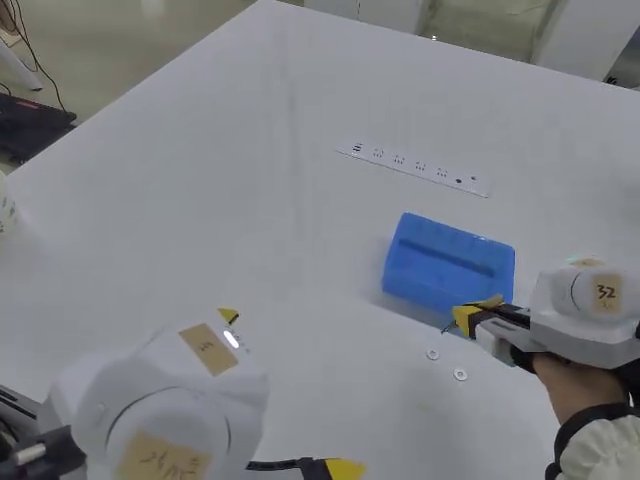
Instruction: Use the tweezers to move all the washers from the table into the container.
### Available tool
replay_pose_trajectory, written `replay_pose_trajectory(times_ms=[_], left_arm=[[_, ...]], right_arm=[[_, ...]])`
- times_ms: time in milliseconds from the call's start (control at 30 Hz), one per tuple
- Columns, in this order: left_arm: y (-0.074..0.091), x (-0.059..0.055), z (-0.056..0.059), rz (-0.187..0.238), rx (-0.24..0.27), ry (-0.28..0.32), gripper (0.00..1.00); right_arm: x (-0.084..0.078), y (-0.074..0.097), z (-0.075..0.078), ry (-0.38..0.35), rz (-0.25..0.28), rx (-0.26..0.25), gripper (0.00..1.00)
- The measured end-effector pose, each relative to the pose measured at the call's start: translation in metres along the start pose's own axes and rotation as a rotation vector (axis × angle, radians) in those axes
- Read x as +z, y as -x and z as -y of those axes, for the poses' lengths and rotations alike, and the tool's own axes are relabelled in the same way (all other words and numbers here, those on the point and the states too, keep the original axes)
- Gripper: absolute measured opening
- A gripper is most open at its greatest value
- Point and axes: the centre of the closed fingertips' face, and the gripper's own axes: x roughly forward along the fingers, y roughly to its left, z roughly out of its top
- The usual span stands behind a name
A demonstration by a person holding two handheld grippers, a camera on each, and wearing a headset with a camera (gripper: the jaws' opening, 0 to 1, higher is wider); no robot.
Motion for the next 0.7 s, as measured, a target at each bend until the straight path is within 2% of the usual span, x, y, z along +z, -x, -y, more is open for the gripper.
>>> replay_pose_trajectory(times_ms=[267,700], left_arm=[[-0.002,-0.002,0.000,-0.007,-0.002,0.004,0.98],[-0.003,-0.005,-0.001,-0.014,-0.004,0.012,0.98]], right_arm=[[-0.019,-0.011,0.002,0.000,-0.048,0.005,0.03],[-0.024,-0.015,0.004,0.014,-0.064,-0.002,0.03]])
